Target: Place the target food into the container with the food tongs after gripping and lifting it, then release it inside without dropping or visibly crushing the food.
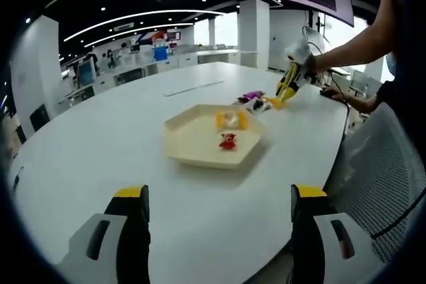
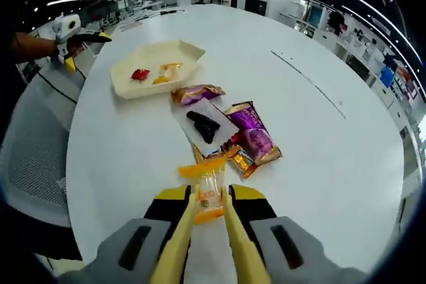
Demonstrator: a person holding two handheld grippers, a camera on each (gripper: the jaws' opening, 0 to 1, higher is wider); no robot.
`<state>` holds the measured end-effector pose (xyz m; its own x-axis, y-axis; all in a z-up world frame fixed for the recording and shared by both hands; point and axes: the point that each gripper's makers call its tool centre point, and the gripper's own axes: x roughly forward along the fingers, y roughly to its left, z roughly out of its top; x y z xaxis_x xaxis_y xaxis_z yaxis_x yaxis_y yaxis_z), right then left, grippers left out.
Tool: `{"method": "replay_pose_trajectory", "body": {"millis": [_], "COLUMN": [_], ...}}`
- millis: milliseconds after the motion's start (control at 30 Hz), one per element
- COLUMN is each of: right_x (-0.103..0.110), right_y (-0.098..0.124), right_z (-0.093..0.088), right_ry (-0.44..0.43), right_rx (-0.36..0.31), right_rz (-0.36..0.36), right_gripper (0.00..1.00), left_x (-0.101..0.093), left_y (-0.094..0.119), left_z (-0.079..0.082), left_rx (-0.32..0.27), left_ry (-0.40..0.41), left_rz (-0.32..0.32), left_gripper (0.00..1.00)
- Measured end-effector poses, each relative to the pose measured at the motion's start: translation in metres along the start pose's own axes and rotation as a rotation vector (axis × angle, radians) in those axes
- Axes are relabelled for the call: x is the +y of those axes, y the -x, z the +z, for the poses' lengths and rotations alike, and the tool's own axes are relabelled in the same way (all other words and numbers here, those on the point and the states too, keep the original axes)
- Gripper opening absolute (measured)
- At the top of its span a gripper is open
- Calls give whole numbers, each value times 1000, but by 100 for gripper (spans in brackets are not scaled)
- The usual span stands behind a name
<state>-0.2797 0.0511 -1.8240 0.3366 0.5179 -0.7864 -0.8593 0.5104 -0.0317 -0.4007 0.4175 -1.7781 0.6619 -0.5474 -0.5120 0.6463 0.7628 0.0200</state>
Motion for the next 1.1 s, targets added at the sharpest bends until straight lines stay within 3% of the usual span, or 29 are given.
{"method": "replay_pose_trajectory", "body": {"millis": [133, 367, 500, 800, 1100], "right_x": [-5, -13, -18, -31, -31], "right_y": [2, 11, 19, 34, 39], "right_z": [2, 6, 18, 31, 44], "right_ry": [-123, -231, -226, -289, -282], "right_rx": [-21, -44, -98, -125, -142], "right_rz": [-30, -63, -89, -136, -157], "right_gripper": [20, 19, 18, 17, 17], "left_x": [0, 0, 1, 2, 5], "left_y": [0, 0, 1, 2, 0], "left_z": [0, 1, 3, 5, 5], "left_rx": [1, -4, -10, -26, -33], "left_ry": [-3, -3, -2, 6, 28], "left_rz": [-2, -1, 2, 5, 13], "left_gripper": [84, 84, 84, 85, 97]}}
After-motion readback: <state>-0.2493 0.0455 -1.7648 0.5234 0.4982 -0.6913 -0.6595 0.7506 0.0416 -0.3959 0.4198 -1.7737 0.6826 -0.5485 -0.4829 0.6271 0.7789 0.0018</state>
